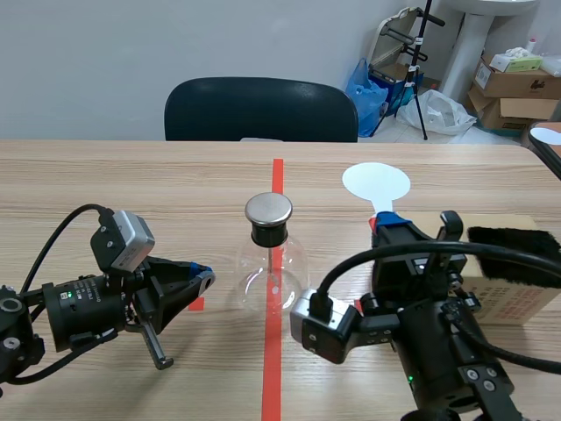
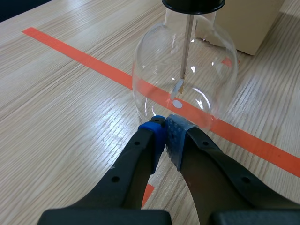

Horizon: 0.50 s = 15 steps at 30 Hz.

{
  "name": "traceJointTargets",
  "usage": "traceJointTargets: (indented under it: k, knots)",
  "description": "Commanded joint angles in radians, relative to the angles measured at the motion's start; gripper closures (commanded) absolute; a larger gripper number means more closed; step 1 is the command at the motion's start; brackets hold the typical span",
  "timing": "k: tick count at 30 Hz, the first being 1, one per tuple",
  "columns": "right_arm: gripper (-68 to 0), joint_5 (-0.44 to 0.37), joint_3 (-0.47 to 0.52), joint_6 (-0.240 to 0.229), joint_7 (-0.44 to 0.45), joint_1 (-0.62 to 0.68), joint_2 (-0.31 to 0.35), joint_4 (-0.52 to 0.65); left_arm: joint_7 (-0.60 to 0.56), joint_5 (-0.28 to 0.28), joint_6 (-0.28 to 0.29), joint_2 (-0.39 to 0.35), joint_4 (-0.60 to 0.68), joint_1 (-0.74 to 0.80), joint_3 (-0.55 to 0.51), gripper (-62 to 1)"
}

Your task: Do the electroscope experiment

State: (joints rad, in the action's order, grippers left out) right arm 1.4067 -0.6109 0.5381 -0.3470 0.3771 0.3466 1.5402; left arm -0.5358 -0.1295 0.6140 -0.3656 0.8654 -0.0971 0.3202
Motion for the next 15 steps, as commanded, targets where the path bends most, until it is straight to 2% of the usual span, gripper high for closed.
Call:
traceJointTargets:
  k: [1, 8, 15]
  knots:
    - [-1.0, 0.004, 0.004, 0.013, -0.022, -0.014, 0.011, 0.005, -0.021, 0.014, 0.002, 0.005, 0.017, -0.003, -0.006, -3.2]
    - [-1.0, 0.004, 0.004, 0.013, -0.093, -0.014, 0.011, 0.005, -0.021, 0.014, 0.002, 0.005, 0.017, -0.003, -0.006, -3.2]
    - [-1.0, 0.004, 0.004, 0.013, -0.100, -0.014, 0.011, 0.005, -0.021, 0.014, 0.002, 0.005, 0.017, -0.003, -0.006, -3.2]
